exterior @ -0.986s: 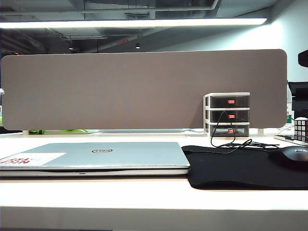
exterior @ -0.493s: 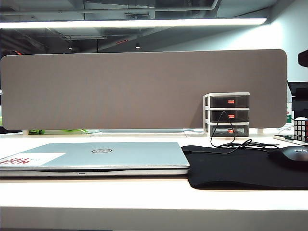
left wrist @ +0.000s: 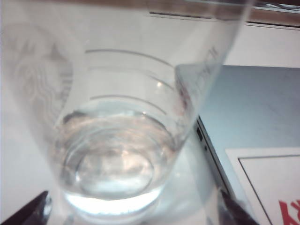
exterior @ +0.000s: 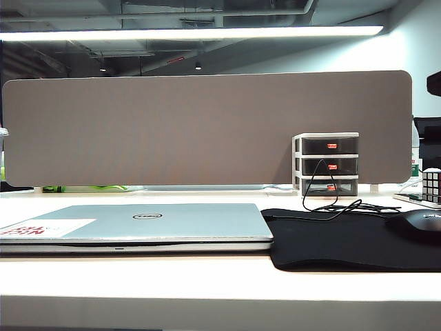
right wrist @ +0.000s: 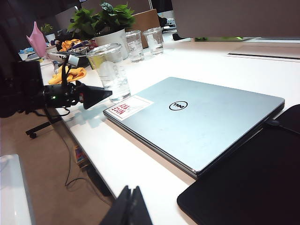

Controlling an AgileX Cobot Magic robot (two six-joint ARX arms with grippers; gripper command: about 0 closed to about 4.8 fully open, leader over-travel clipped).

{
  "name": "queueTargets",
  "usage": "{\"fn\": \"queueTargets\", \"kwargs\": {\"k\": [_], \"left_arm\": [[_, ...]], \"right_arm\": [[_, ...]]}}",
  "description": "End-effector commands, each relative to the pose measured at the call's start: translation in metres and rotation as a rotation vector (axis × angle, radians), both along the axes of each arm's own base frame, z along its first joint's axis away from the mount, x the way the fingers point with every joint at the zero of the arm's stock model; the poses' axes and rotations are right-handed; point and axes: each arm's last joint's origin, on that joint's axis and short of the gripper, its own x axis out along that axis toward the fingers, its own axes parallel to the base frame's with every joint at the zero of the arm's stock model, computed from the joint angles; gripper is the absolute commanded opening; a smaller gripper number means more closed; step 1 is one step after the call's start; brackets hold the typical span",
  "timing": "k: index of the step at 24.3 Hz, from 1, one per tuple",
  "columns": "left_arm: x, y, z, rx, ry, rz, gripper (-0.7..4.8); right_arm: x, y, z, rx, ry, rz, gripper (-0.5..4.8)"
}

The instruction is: Pick up the coffee cup and place it on the left side of the laptop.

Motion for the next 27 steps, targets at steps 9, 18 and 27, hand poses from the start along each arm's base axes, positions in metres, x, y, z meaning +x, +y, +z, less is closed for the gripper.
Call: {"fn": "queueTargets", "kwargs": {"k": [9,18,27], "left_arm": [[-0.023,-0.01,0.032,-0.026,-0.177,-0.052,-0.05],[-0.031,-0.013,0.063,-0.018,-0.34,-0.046,-0.05],[-0.042,-0.016,0.079,-0.046,-0.371,-0.048,-0.05]], "right_arm": [[0.0,0.0,-0.001,0.0,-0.005,-0.001,-0.01],[0.003,-0.002,-0.001,-0.004,-0.006,-0.12,-0.01],[0.01,-0.014,-0.001,-0.13,-0.082,-0.608,-0.01]]}}
